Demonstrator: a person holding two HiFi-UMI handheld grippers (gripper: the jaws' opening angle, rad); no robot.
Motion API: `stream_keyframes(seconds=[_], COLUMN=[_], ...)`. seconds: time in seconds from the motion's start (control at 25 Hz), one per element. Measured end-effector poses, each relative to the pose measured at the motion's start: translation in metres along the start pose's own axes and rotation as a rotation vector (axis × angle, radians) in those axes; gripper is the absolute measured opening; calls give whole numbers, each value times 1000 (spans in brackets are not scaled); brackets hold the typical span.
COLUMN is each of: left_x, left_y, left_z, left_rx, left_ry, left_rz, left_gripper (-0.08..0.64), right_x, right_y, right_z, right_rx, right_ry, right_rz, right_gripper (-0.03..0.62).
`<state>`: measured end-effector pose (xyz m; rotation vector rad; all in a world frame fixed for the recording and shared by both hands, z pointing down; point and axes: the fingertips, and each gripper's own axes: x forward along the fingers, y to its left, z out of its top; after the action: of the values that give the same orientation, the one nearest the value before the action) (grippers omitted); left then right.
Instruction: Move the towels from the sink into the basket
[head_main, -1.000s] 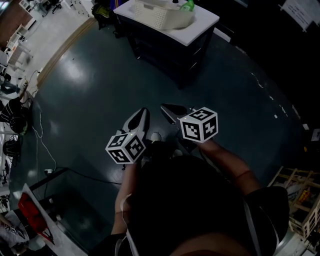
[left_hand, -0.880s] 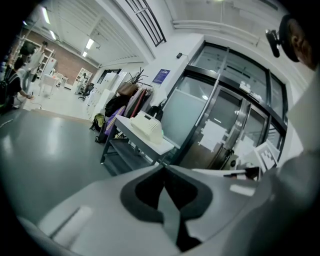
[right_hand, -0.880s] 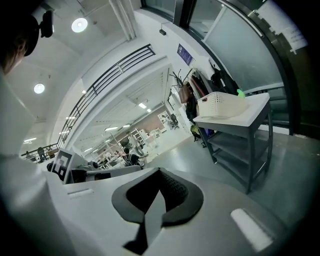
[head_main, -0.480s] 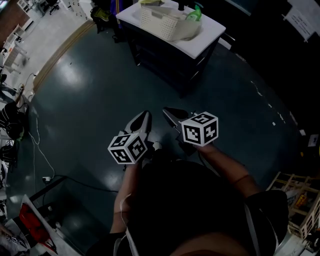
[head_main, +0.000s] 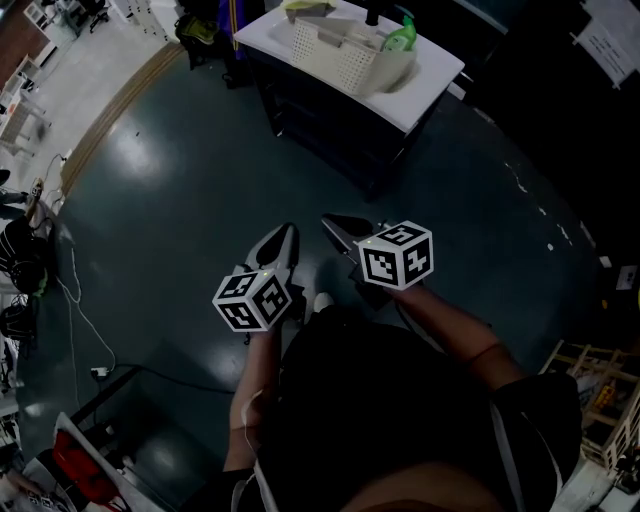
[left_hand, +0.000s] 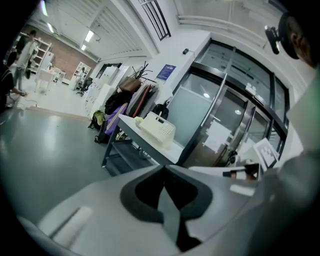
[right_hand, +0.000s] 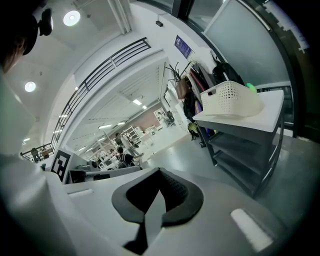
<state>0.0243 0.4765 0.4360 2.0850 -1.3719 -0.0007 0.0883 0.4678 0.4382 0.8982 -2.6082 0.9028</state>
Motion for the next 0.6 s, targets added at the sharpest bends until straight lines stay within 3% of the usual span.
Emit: stream_keyframes(seconds=[0.6], left_x=[8], left_y=[70], left_z=[46], left_rx=[27], left_ry=[9], left_rz=[-4], left_gripper=[8], right_x=[83], right_y=[15], right_z=[29], right_rx=[-10], right_ry=[22], right_rz=[-9], right_gripper=[-2])
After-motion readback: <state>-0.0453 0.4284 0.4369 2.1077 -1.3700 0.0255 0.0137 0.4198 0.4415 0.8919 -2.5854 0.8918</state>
